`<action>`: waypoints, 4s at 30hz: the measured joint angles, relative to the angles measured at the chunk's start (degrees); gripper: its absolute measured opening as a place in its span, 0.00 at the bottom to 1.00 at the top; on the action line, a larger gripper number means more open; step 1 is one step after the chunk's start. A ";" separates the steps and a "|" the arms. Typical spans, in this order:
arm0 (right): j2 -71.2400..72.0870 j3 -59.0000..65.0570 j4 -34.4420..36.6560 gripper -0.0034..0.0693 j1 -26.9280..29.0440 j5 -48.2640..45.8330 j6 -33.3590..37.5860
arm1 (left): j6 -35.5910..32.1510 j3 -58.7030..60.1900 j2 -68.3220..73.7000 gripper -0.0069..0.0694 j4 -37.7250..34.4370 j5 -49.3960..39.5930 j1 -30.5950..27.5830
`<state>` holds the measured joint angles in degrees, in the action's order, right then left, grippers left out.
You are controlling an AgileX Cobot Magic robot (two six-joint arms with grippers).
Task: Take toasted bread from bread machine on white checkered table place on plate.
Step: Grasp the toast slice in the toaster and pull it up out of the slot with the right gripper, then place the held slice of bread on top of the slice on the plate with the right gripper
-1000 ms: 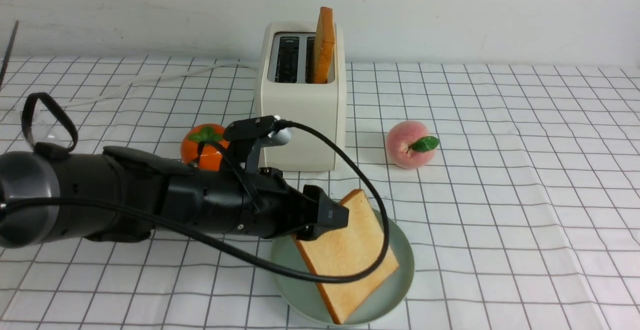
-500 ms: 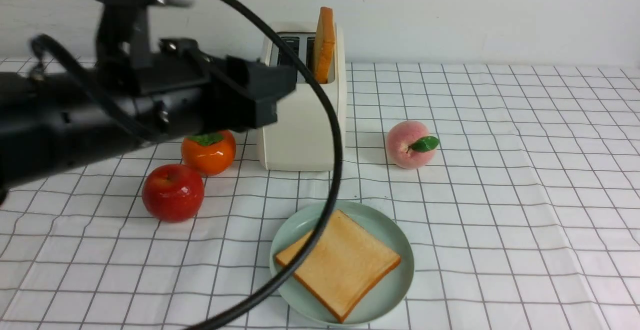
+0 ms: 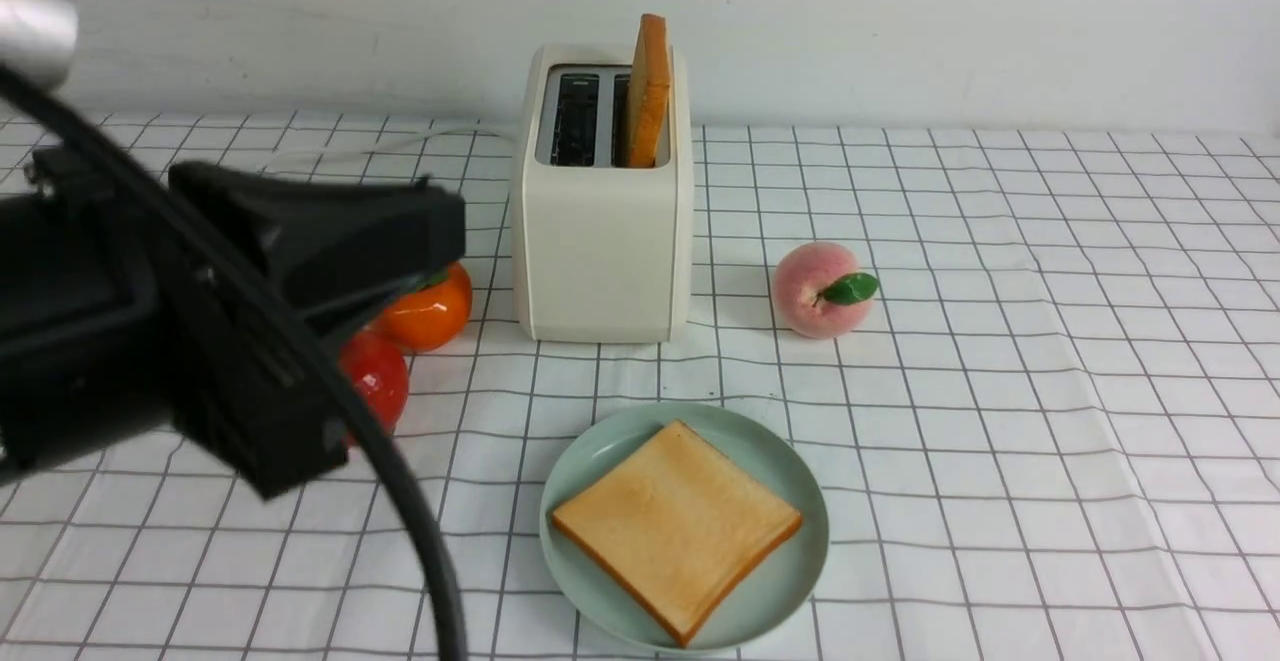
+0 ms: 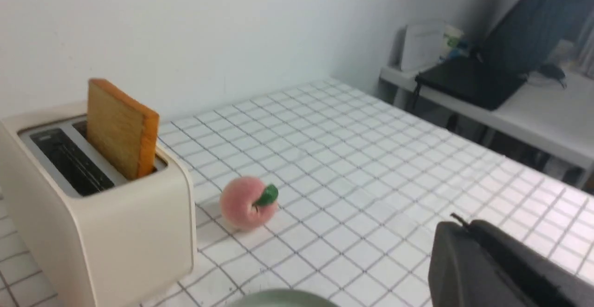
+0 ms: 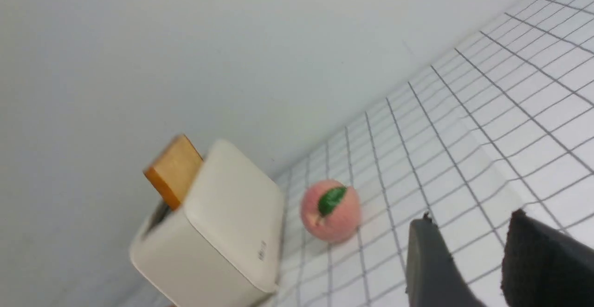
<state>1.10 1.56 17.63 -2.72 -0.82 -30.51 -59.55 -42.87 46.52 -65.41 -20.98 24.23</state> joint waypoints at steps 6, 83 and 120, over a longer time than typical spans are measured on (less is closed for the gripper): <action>-7.49 -15.34 -1.57 0.28 -6.62 -19.28 1.90 | 15.58 0.54 -1.30 0.07 12.45 -4.43 0.00; -112.25 -135.12 -16.76 0.20 -24.95 -51.70 21.95 | 26.31 0.56 -1.30 0.07 26.60 -4.19 0.00; -90.24 -58.25 57.67 0.20 -23.02 -33.35 82.13 | 26.31 0.56 -1.30 0.07 26.54 -9.61 0.00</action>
<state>-89.14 -56.68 75.29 -25.74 -34.17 51.62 -33.24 -42.31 45.22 -38.87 -30.60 24.23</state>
